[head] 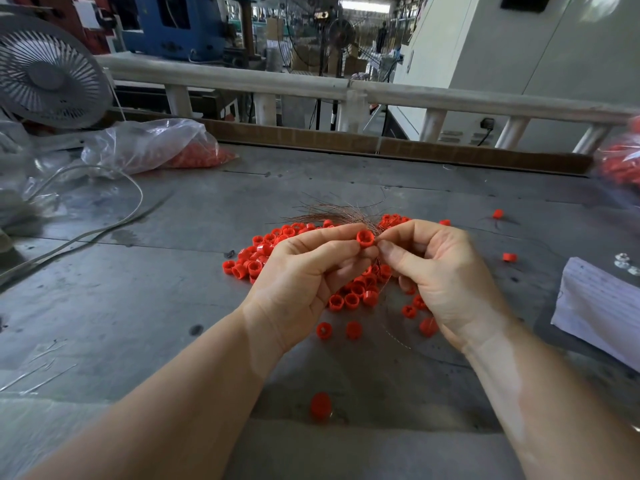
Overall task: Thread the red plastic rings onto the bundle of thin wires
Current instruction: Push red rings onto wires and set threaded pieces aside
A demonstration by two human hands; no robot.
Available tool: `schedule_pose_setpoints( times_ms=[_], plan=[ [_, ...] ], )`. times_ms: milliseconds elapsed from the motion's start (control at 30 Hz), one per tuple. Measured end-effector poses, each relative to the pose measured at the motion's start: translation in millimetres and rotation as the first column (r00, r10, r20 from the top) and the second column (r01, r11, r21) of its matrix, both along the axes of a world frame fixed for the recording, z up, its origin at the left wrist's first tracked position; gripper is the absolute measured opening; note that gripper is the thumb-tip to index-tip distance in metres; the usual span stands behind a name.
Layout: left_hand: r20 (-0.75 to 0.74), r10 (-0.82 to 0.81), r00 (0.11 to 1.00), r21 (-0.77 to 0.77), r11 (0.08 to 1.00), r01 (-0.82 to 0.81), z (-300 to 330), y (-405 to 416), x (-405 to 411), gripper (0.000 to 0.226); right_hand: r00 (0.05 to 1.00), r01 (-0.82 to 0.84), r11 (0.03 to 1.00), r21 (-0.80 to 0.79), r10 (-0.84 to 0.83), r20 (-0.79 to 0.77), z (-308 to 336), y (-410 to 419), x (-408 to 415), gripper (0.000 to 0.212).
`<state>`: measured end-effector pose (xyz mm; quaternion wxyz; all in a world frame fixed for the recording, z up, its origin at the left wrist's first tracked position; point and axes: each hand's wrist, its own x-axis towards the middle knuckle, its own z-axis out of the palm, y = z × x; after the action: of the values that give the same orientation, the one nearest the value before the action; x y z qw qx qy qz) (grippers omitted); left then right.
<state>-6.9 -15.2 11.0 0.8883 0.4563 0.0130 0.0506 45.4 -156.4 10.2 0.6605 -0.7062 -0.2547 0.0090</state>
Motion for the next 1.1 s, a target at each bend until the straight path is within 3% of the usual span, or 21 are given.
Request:
schedule_pose_setpoints(
  times_ms=[133,700,900,1100],
  plan=[
    [0.003,-0.021,1.0,-0.017,1.0,0.021,1.5,-0.8,-0.6,0.016,0.997,-0.026,0.999,0.028,0.028,-0.067,1.6,0.5,-1.9,0.004],
    [-0.029,-0.079,0.996,-0.014,0.997,0.079,0.7,-3.1,0.7,0.014,0.986,-0.073,0.995,0.072,0.083,-0.146,3.9,2.4,-5.4,0.009],
    [-0.012,-0.085,0.996,-0.029,0.996,0.085,0.0,-4.7,0.5,0.012,0.967,-0.09,0.979,0.183,0.13,-0.218,4.4,2.4,-6.5,0.016],
    [-0.013,-0.075,0.997,-0.03,0.997,0.075,-1.2,-4.1,1.1,0.015,0.951,-0.046,0.985,0.164,0.094,-0.295,5.1,3.0,-5.2,0.018]
  ],
)
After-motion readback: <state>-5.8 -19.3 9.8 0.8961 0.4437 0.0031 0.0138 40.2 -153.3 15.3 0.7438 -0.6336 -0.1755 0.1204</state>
